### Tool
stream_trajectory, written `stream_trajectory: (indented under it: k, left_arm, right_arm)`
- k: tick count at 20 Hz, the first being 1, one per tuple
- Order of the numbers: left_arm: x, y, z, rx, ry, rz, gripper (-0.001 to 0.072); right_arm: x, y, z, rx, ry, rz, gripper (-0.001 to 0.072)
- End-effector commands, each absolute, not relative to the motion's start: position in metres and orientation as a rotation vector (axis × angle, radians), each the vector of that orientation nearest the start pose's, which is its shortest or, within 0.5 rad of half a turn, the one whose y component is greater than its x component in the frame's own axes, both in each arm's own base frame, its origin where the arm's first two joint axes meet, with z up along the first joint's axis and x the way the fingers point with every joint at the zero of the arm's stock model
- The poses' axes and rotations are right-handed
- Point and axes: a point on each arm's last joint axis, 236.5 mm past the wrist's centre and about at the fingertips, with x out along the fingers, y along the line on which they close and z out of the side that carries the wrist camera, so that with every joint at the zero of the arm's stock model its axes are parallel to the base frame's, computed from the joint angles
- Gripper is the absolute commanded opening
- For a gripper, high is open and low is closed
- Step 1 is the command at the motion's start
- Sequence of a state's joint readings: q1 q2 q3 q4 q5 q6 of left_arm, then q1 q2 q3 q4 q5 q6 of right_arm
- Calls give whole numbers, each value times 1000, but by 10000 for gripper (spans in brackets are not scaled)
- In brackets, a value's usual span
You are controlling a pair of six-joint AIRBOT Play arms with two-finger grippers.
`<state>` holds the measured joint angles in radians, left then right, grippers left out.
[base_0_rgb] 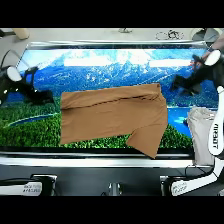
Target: Fold the shirts.
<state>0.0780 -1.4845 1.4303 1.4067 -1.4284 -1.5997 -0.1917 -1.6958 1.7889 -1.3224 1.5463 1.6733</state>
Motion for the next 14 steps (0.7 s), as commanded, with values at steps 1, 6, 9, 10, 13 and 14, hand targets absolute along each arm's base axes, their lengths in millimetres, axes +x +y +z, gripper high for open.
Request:
stream_trajectory:
  k: [1,6,9,10,13,14]
  left_arm:
    - [315,-25,-15,-429,1621,-121,524]
    - [243,-46,-75,-527,1648,-95,524]
    - [233,-59,-93,-565,1661,-107,523]
    - [234,-60,-98,-561,1652,-103,523]
    - [239,-64,-106,-546,1634,-101,524]
    - [239,-67,-109,-547,1641,-104,524]
  right_arm:
    - [374,-45,5,489,1658,-16,408]
    - [345,-29,-31,520,1676,0,408]
    - [346,-30,-32,507,1671,11,409]
    - [347,-30,-32,506,1666,11,409]
    - [347,-33,-33,496,1666,4,411]
    - [347,-34,-33,491,1664,-1,412]
